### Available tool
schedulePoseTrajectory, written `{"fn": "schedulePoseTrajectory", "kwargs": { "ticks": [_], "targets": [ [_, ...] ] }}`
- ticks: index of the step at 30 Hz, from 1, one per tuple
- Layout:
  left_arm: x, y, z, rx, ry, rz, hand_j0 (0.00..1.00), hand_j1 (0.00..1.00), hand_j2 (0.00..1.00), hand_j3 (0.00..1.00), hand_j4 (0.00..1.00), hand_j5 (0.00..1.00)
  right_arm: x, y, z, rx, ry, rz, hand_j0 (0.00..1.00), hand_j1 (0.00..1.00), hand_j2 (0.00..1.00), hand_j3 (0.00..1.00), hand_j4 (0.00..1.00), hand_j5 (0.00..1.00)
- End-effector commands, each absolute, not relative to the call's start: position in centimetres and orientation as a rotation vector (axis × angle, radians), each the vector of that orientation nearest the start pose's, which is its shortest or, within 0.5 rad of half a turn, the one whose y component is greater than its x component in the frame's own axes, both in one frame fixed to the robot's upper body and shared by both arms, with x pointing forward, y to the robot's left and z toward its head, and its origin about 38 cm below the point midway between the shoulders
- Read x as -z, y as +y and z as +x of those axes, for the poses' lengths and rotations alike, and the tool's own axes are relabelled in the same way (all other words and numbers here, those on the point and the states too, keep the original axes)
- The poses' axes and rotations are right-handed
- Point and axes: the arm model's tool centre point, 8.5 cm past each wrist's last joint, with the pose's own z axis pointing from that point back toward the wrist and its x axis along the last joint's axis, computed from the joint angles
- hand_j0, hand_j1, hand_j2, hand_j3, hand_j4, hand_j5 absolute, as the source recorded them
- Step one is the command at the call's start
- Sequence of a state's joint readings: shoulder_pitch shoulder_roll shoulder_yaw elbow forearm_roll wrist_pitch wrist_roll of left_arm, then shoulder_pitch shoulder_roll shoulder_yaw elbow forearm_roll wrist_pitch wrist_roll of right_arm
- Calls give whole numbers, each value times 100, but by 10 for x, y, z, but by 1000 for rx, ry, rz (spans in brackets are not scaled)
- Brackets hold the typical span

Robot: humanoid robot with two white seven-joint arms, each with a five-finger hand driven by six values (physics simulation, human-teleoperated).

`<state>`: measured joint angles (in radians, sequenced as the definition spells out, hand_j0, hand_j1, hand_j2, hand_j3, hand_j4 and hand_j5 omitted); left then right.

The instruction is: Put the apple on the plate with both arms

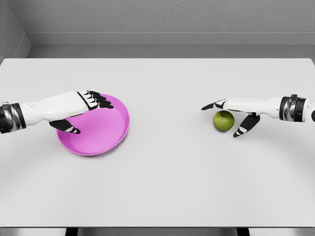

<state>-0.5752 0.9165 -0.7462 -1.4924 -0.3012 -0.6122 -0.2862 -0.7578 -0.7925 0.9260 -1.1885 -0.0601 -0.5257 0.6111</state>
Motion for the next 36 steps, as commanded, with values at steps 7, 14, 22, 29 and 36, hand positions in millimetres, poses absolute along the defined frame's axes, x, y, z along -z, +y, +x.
{"fn": "schedulePoseTrajectory", "kwargs": {
  "ticks": [7,14,22,29,36],
  "targets": [
    [-190,305,405,1979,-1559,286,100,100,100,100,100,100,-151,-312,448,-1792,-1270,30,65,65,65,65,65,65],
    [-190,305,405,1977,-1561,284,100,100,100,100,100,100,-154,-312,446,-1814,-1303,47,37,37,37,37,37,37],
    [-190,305,405,1979,-1560,285,100,100,100,100,100,100,-156,-254,436,-1921,-1402,178,34,34,34,34,34,34],
    [-190,305,405,1979,-1560,283,100,100,100,100,100,100,-170,-194,442,-1947,-1522,271,35,35,35,35,35,35],
    [-190,305,405,1979,-1560,283,100,100,100,100,100,100,-171,-184,444,-1946,-1524,276,83,83,83,83,83,83]
  ]
}}
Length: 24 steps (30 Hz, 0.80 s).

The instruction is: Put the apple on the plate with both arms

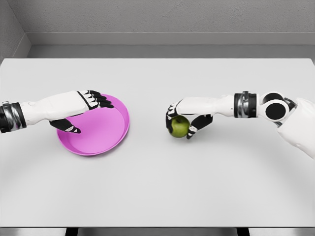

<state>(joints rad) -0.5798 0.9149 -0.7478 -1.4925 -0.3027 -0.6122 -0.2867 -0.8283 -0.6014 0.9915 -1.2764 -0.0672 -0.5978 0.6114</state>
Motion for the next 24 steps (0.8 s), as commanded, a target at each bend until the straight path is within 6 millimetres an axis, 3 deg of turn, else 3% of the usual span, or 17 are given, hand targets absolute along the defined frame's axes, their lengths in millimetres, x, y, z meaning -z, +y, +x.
{"fn": "schedulePoseTrajectory", "kwargs": {
  "ticks": [1,7,8,9,11,12,13,14,16,17,20,21,24],
  "targets": [
    [-189,304,405,1980,-1559,281,100,100,100,100,100,100,-172,-186,444,-1947,-1523,272,100,100,100,100,100,100],
    [-185,291,405,1975,-1587,249,100,100,100,100,100,100,-177,-198,447,-1933,-1531,245,100,100,100,100,100,100],
    [-184,290,405,1974,-1590,247,100,100,100,100,100,100,-188,-220,451,-1905,-1547,192,100,100,100,100,100,100],
    [-187,286,403,1985,-1601,241,100,100,100,100,100,100,-208,-263,457,-1841,-1559,77,100,100,100,100,100,100],
    [-191,264,401,2087,-1584,207,100,100,100,100,100,100,-225,-339,454,-1662,-1579,-76,100,100,100,100,100,100],
    [-212,258,413,2124,-1594,247,100,100,100,100,100,100,-228,-366,450,-1557,-1618,-130,100,100,100,100,100,100],
    [-210,238,413,2138,-1631,207,100,100,100,100,100,100,-238,-379,449,-1491,-1669,-172,100,100,100,100,100,100],
    [-212,206,415,2191,-1662,152,100,100,100,100,100,100,-243,-390,446,-1389,-1741,-201,100,100,100,100,100,100],
    [-210,163,413,2261,-1699,62,100,100,100,100,100,100,-257,-397,447,-1338,-1797,-237,100,100,100,100,100,100],
    [-209,155,415,2256,-1712,48,100,100,100,100,100,100,-261,-397,447,-1342,-1802,-243,100,100,100,100,100,100],
    [-184,98,426,2353,-1640,-33,100,100,100,100,100,100,-261,-395,447,-1352,-1803,-241,100,100,100,100,100,100],
    [-173,92,434,2364,-1595,-20,100,100,100,100,100,100,-261,-396,446,-1353,-1800,-245,100,100,100,100,100,100],
    [-165,94,448,2339,-1552,1,100,100,100,100,100,100,-259,-397,446,-1353,-1796,-243,100,100,100,100,100,100]
  ]
}}
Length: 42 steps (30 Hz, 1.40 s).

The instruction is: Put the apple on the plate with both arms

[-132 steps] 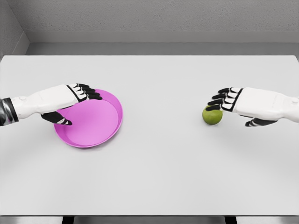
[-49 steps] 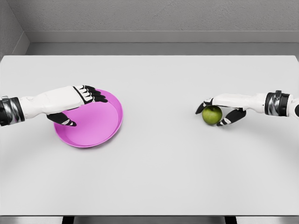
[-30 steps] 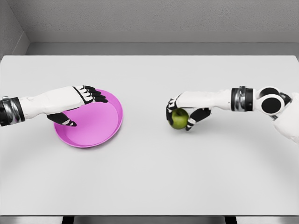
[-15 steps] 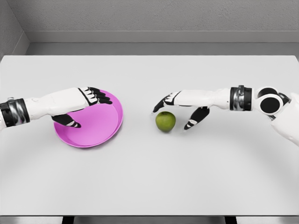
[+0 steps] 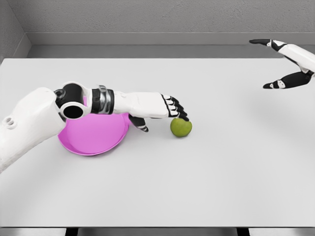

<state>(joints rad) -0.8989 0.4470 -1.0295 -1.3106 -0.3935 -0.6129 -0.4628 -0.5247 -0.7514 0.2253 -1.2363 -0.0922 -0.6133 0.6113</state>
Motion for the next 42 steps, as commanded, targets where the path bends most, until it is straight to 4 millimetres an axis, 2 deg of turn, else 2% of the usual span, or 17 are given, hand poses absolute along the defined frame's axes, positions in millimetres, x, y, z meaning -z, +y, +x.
{"fn": "schedulePoseTrajectory", "kwargs": {
  "ticks": [1,5,14,18,25,29,35,42],
  "targets": [
    [-164,93,449,-2899,1924,2,100,100,100,100,100,100,-257,-396,445,-1353,-1792,-239,100,100,100,100,100,100],
    [-163,83,448,-2886,1935,24,100,100,100,100,100,100,-266,-409,442,-1357,-1783,-279,100,100,100,100,100,100],
    [-164,75,447,-2869,1946,37,100,100,100,100,100,100,-268,-406,442,-1363,-1789,-276,100,100,100,100,100,100],
    [-157,76,456,-2912,1949,27,97,97,97,97,97,97,-272,-403,441,-1376,-1800,-277,100,100,100,100,100,100],
    [-158,61,456,-2891,1964,52,90,90,90,90,90,90,-270,-403,441,-1377,-1795,-275,100,100,100,100,100,100],
    [-158,61,456,-2890,1963,52,86,86,86,86,86,86,-266,-403,440,-1376,-1788,-269,100,100,100,100,100,100],
    [-157,55,454,-2889,1933,37,83,83,83,83,83,83,-260,-401,438,-1375,-1778,-255,100,100,100,100,100,100],
    [-155,53,453,-2889,1923,42,83,83,83,83,83,83,-262,-403,438,-1376,-1779,-261,100,100,100,100,100,100]
  ]
}}
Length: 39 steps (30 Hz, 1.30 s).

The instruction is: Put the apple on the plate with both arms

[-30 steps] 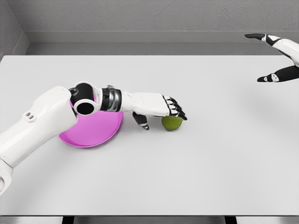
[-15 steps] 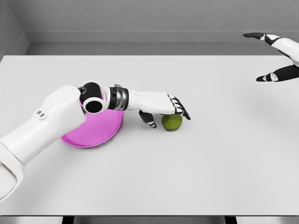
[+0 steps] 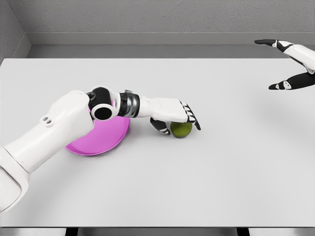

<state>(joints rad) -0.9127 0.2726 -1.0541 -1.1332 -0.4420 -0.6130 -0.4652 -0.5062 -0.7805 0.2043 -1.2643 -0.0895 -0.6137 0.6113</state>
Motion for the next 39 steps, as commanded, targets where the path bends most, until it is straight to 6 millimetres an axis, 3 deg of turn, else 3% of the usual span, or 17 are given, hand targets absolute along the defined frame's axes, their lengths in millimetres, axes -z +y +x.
{"fn": "schedulePoseTrajectory", "kwargs": {
  "ticks": [1,6,9,15,22,25,27,29,32,34,35,39],
  "targets": [
    [-153,53,452,-2893,1917,47,83,83,83,83,83,83,-263,-403,438,-1377,-1781,-264,100,100,100,100,100,100],
    [-152,53,451,-2897,1912,50,83,83,83,83,83,83,-264,-402,439,-1378,-1785,-264,100,100,100,100,100,100],
    [-152,53,451,-2898,1901,41,75,75,75,75,75,75,-273,-390,436,-1414,-1816,-257,100,100,100,100,100,100],
    [-148,52,448,-2906,1871,53,55,55,55,55,55,55,-274,-397,433,-1421,-1797,-273,100,100,100,100,100,100],
    [-150,54,448,-2906,1867,46,50,50,50,50,50,50,-274,-396,434,-1421,-1800,-272,100,100,100,100,100,100],
    [-165,60,457,-2888,1892,4,48,48,48,48,48,48,-275,-396,433,-1423,-1802,-272,100,100,100,100,100,100],
    [-182,72,457,-2852,1942,11,45,45,45,45,45,45,-276,-393,433,-1433,-1805,-269,100,100,100,100,100,100],
    [-207,112,444,-2816,1966,-12,44,44,44,44,44,44,-277,-388,431,-1448,-1813,-262,100,100,100,100,100,100],
    [-239,184,432,-2840,1992,-129,44,44,44,44,44,44,-275,-356,420,-1547,-1833,-199,100,100,100,100,100,100],
    [-245,237,433,-2939,1990,-239,44,44,44,44,44,44,-270,-354,419,-1550,-1825,-188,100,100,100,100,100,100],
    [-248,254,435,-2969,1993,-286,44,44,44,44,44,44,-270,-355,419,-1549,-1824,-187,100,100,100,100,100,100],
    [-229,283,445,-3087,1988,-340,44,44,44,44,44,44,-271,-355,419,-1551,-1824,-190,100,100,100,100,100,100]
  ]
}}
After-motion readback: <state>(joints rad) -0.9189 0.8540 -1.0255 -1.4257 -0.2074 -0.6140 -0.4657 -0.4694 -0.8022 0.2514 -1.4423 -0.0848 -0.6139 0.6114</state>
